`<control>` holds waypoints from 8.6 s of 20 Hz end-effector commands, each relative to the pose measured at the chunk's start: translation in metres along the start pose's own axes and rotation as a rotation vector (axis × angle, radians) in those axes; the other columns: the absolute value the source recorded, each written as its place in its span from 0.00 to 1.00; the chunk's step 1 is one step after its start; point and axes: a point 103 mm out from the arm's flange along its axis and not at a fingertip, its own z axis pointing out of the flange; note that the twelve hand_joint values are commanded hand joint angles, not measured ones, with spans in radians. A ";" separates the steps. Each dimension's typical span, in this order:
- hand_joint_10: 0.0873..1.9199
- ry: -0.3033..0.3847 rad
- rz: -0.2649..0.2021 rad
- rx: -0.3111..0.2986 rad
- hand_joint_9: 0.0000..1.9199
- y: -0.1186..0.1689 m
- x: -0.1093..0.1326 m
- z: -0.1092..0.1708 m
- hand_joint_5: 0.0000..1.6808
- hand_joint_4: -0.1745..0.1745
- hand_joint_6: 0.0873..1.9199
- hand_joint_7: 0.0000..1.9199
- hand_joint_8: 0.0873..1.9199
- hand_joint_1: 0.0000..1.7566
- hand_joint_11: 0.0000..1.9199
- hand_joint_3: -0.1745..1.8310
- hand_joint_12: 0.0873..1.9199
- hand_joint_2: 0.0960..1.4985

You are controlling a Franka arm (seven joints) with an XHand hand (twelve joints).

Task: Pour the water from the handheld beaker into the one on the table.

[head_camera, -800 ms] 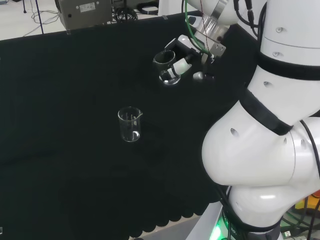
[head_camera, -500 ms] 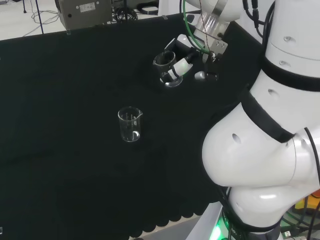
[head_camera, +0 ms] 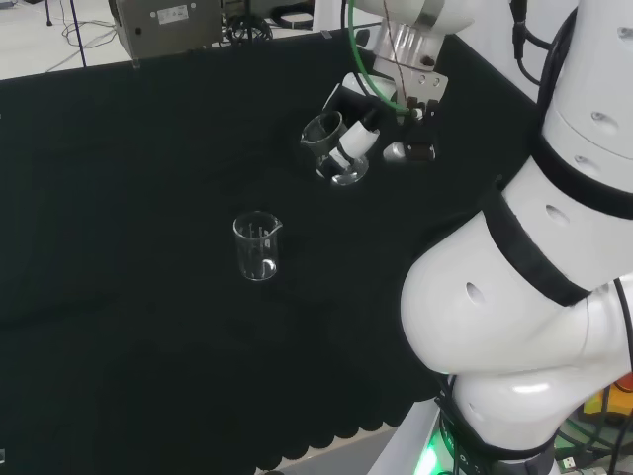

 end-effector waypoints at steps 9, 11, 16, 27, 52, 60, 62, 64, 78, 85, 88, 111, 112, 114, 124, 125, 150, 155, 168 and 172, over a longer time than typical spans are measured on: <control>0.00 -0.175 -0.012 0.193 0.82 -0.008 0.053 0.041 0.83 0.00 0.12 0.72 0.17 0.81 0.67 0.29 0.30 0.45; 0.00 -0.193 -0.007 0.208 0.82 -0.007 0.054 0.046 0.83 0.00 0.12 0.72 0.17 0.81 0.67 0.29 0.30 0.45; 0.00 -0.277 -0.003 0.242 0.82 -0.004 0.058 0.054 0.83 0.00 0.12 0.72 0.16 0.81 0.68 0.29 0.30 0.45; 0.00 -0.374 0.057 0.301 0.83 0.006 0.063 0.064 0.83 0.00 0.12 0.73 0.16 0.81 0.68 0.29 0.30 0.44; 0.00 -0.564 0.096 0.393 0.83 0.018 0.094 0.062 0.84 0.00 0.12 0.73 0.16 0.82 0.68 0.30 0.30 0.44; 0.00 -0.613 0.119 0.431 0.83 0.019 0.104 0.058 0.84 0.00 0.12 0.73 0.16 0.82 0.68 0.30 0.30 0.44; 0.00 -0.624 0.124 0.439 0.83 0.019 0.106 0.058 0.84 0.00 0.12 0.73 0.16 0.82 0.68 0.30 0.30 0.44; 0.00 -0.633 0.135 0.443 0.83 0.019 0.108 0.058 0.84 0.00 0.12 0.73 0.16 0.82 0.68 0.30 0.30 0.44; 0.00 -0.700 0.164 0.475 0.83 0.019 0.114 0.055 0.84 0.00 0.12 0.73 0.16 0.82 0.68 0.30 0.29 0.44; 0.00 -0.729 0.177 0.497 0.82 0.018 0.116 0.058 0.83 0.00 0.12 0.73 0.16 0.82 0.68 0.30 0.29 0.44; 0.00 -0.739 0.178 0.502 0.82 0.018 0.118 0.058 0.83 0.00 0.12 0.73 0.16 0.82 0.68 0.30 0.29 0.44; 0.00 -0.849 0.207 0.541 0.82 0.020 0.130 0.061 0.83 0.00 0.12 0.73 0.16 0.81 0.68 0.29 0.29 0.45; 0.00 -0.853 0.209 0.543 0.82 0.020 0.130 0.061 0.83 0.00 0.12 0.73 0.16 0.81 0.68 0.29 0.29 0.45; 0.00 -0.859 0.211 0.547 0.82 0.020 0.131 0.062 0.83 0.00 0.12 0.73 0.16 0.81 0.68 0.29 0.29 0.45; 0.00 -0.876 0.231 0.581 0.82 0.023 0.134 0.061 0.83 0.00 0.12 0.73 0.16 0.81 0.68 0.29 0.29 0.45; 0.00 -0.879 0.232 0.584 0.82 0.023 0.135 0.061 0.83 0.00 0.12 0.73 0.16 0.81 0.68 0.29 0.29 0.45; 0.00 -0.972 0.302 0.645 0.82 0.026 0.151 0.061 0.83 0.00 0.12 0.73 0.16 0.81 0.68 0.29 0.29 0.45; 0.00 -0.982 0.305 0.647 0.82 0.026 0.154 0.060 0.83 0.00 0.12 0.73 0.16 0.81 0.68 0.29 0.29 0.45; 0.00 -0.983 0.305 0.639 0.82 0.025 0.154 0.059 0.83 0.00 0.12 0.73 0.16 0.81 0.68 0.29 0.29 0.45; 0.00 -0.977 0.297 0.601 0.82 0.024 0.151 0.056 0.83 0.00 0.12 0.73 0.16 0.81 0.68 0.29 0.29 0.45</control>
